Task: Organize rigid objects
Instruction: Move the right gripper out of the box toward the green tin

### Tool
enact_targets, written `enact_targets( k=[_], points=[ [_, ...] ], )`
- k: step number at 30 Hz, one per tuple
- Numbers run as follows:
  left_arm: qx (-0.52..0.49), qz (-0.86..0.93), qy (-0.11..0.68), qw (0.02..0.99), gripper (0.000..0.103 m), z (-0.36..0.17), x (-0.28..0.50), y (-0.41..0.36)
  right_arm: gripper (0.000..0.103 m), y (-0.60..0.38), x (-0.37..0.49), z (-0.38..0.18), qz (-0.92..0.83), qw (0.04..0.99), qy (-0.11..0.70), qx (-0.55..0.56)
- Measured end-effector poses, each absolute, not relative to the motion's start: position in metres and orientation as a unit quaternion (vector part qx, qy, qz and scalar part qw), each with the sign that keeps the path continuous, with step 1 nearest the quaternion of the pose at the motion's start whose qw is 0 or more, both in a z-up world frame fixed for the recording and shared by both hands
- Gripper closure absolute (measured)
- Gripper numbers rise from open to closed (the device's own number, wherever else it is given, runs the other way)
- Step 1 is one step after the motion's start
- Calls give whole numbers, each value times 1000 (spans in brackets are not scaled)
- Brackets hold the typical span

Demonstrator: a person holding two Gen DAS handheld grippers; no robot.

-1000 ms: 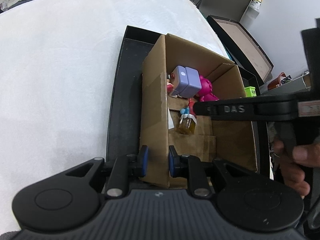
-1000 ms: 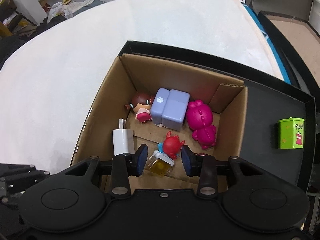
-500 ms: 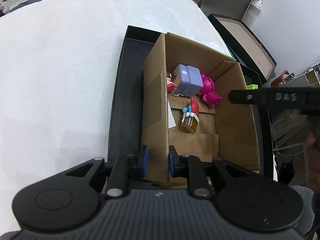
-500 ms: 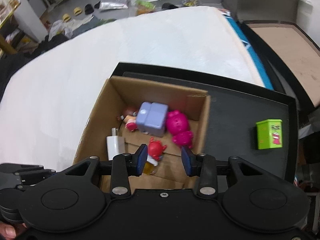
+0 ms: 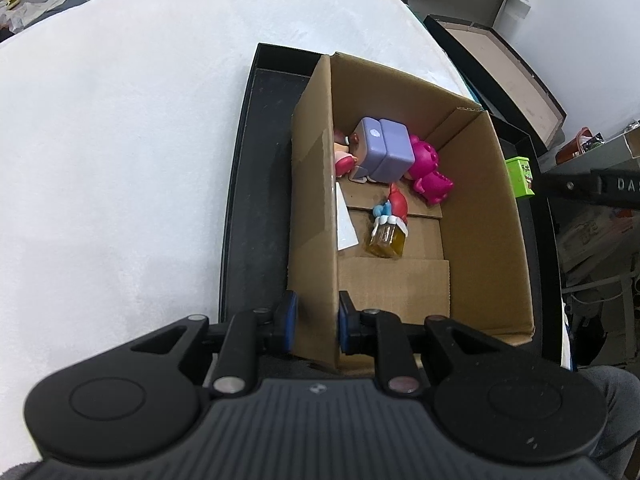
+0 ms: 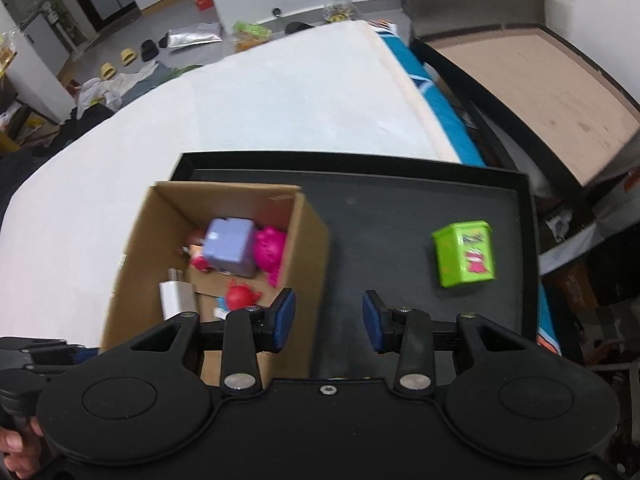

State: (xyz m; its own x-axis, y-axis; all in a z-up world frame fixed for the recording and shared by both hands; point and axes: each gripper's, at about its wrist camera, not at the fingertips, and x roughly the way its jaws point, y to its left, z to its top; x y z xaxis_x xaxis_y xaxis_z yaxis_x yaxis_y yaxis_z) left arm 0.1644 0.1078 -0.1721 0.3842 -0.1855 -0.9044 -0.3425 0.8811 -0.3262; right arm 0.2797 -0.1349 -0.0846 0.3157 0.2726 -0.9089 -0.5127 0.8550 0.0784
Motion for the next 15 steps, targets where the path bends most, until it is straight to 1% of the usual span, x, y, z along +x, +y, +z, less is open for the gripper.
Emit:
enact_targets(
  k=[5,7,8,11,13,15],
  points=[
    [-242,53,555,794,83,-172,165,108,64,-156,286,-88,236,805,535,-102],
    [-238,56,557,794,83,-172,167,106,58,-163,288,-89,234,806,534,-99],
    [-237,56,558,794,83,-172,167,106,54,-167,289,-90,232,808,534,-96],
    [-241,60,558,792,83,-173,168,107,52,-178,294,-93,229,808,536,-92],
    [-243,62,558,791,83,-173,168,107,49,-184,297,-95,226,808,537,-89],
    [-242,62,558,791,83,-173,169,106,44,-189,300,-97,223,808,538,-88]
  ],
)
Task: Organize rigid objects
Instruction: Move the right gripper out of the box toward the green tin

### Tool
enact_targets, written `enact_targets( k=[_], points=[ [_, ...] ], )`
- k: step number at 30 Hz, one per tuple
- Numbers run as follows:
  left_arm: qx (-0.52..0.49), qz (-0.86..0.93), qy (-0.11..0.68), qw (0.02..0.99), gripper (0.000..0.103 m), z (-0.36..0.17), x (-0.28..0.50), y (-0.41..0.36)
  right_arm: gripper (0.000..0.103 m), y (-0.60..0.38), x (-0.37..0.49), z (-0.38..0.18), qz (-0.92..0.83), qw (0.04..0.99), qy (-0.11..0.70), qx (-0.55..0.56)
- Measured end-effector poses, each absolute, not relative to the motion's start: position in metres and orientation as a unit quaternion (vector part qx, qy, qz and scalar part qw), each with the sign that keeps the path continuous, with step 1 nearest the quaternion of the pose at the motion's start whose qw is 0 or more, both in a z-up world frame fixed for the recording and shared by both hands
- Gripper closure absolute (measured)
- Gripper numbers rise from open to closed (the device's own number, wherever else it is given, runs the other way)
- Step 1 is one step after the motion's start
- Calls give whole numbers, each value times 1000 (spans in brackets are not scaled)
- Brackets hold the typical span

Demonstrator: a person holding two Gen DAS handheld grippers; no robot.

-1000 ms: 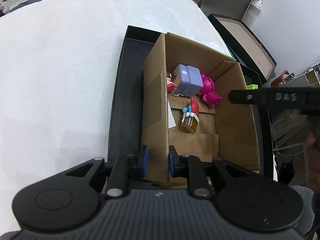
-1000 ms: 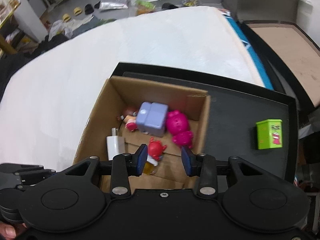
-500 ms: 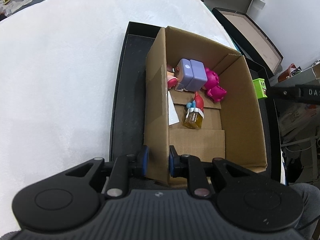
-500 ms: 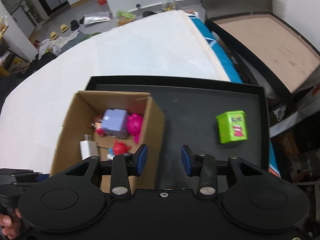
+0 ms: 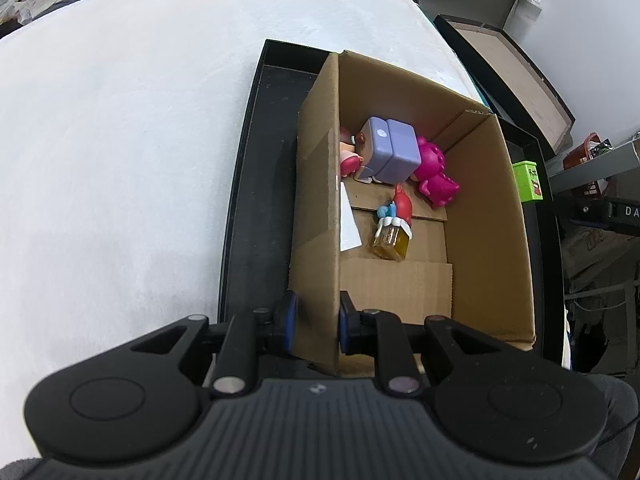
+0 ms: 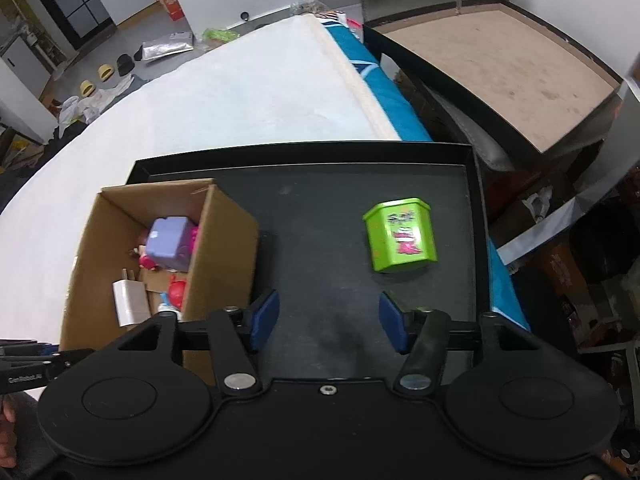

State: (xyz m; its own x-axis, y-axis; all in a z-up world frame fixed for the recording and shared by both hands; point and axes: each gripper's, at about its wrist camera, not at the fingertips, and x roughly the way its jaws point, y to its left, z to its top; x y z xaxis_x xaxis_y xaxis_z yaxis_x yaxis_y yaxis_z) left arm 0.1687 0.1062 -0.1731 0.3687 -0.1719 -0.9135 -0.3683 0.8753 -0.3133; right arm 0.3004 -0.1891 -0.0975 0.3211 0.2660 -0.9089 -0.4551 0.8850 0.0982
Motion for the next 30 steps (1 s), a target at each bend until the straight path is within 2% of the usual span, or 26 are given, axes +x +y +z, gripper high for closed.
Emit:
enact_targets(
  k=[2,6,15,30],
  points=[
    [-241,62,559,791,83,-173,169,106,40,-194,306,-100,221,807,541,-85],
    [-242,64,560,790,83,-174,169,106,21,-199,317,-103,209,813,538,-80],
    [-246,64,559,789,83,-176,172,108,15,-201,349,-114,201,807,550,-72],
    [-241,66,553,795,83,-174,174,109,15,-185,385,-134,221,785,568,-109]
  ],
)
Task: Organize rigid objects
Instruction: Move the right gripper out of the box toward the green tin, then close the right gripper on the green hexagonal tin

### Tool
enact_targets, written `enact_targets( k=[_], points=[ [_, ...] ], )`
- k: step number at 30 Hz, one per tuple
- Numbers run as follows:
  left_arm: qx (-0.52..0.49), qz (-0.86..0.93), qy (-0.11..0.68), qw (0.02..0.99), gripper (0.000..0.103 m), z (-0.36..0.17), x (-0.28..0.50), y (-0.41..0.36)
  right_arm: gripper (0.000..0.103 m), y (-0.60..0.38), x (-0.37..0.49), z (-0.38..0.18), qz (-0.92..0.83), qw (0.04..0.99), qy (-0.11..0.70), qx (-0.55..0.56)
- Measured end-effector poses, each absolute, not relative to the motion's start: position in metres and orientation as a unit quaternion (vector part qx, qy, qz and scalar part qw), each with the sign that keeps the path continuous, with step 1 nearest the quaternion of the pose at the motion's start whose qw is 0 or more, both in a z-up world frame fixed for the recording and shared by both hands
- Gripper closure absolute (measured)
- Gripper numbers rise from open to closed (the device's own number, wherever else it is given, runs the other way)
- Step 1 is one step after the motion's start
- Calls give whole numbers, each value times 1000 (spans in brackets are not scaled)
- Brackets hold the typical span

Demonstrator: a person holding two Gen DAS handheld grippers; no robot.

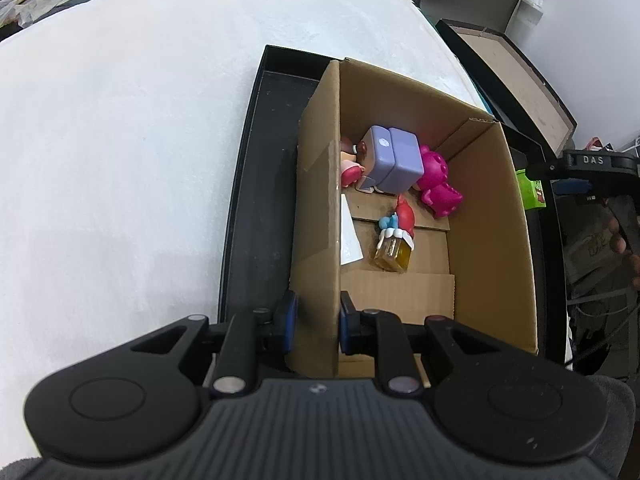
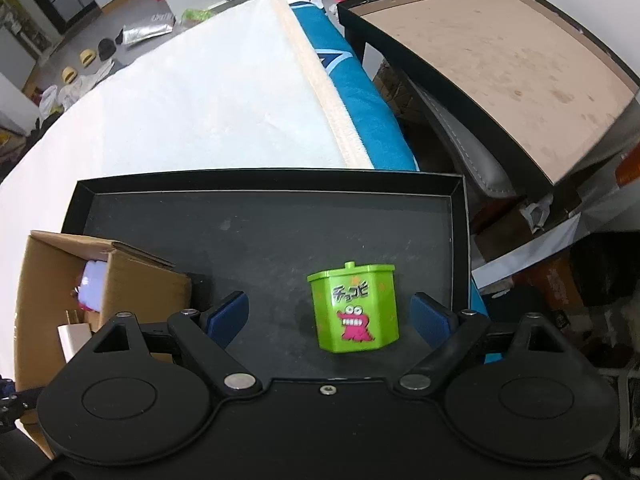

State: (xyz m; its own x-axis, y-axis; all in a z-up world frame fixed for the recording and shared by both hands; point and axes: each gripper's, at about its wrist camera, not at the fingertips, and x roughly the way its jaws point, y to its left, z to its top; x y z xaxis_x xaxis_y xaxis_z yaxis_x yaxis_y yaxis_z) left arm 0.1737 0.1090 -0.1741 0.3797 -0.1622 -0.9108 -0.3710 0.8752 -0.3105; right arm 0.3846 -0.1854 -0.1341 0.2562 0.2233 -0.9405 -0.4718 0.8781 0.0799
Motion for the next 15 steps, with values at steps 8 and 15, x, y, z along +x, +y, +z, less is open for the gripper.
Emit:
enact_targets(
  k=[8,15],
  points=[
    [-237,67,557,793,83,-176,178,107,28,-192,399,-150,217,776,580,-117],
    [-236,67,558,793,83,-177,179,107,50,-201,406,-169,216,767,598,-90]
  ],
)
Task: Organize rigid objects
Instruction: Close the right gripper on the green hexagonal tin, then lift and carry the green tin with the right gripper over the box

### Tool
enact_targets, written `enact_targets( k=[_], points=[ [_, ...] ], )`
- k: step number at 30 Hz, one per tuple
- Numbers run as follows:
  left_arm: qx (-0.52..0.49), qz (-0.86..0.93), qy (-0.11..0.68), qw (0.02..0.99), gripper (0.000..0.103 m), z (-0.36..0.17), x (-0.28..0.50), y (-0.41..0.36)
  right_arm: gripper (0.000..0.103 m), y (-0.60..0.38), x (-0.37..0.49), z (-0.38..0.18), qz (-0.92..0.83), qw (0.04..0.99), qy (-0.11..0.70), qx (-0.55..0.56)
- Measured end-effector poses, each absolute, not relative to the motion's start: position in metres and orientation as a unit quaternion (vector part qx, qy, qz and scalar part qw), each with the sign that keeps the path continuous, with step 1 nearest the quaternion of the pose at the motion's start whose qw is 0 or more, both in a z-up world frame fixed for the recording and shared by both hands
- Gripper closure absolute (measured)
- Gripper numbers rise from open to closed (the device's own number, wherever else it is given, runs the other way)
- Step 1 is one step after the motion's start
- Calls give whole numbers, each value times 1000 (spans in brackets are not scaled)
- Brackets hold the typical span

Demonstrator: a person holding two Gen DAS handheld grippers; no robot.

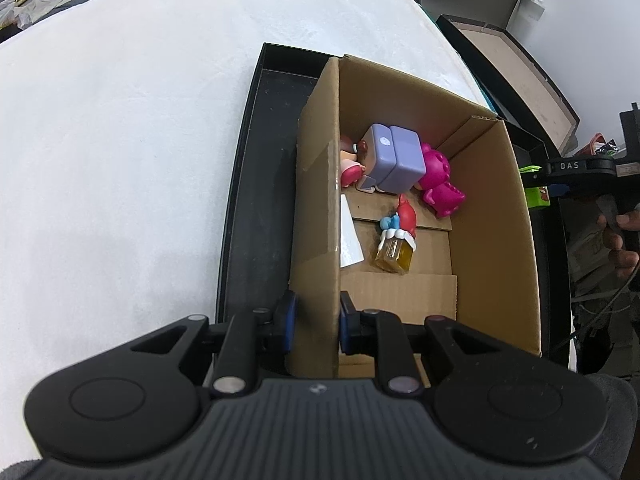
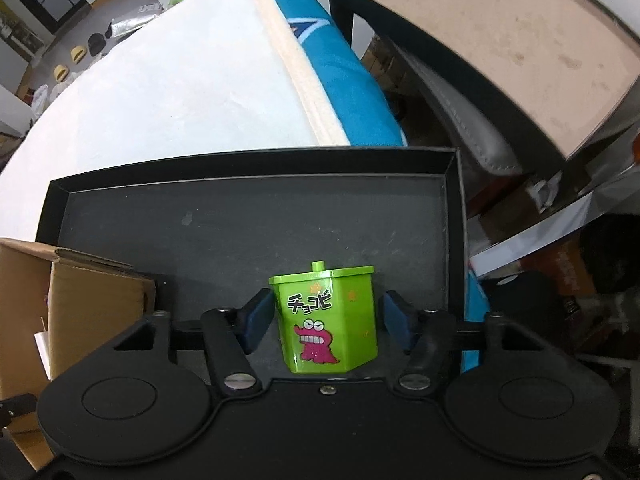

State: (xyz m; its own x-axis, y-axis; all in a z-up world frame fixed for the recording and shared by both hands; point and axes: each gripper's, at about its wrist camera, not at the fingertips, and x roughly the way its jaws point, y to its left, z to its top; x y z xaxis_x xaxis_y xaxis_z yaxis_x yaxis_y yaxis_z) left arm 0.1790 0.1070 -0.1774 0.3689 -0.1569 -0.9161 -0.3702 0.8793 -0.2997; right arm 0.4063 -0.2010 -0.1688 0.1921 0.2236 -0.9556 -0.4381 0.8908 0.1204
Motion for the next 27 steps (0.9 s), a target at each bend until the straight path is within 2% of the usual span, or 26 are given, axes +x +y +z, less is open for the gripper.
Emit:
enact_targets(
  k=[12,27],
  points=[
    [-229,68,560,793,83,-178,180,104,52,-212,396,-172,198,771,600,-79],
    [-235,62,556,795,83,-175,178,108,52,-205,361,-139,199,780,582,-112]
  ],
)
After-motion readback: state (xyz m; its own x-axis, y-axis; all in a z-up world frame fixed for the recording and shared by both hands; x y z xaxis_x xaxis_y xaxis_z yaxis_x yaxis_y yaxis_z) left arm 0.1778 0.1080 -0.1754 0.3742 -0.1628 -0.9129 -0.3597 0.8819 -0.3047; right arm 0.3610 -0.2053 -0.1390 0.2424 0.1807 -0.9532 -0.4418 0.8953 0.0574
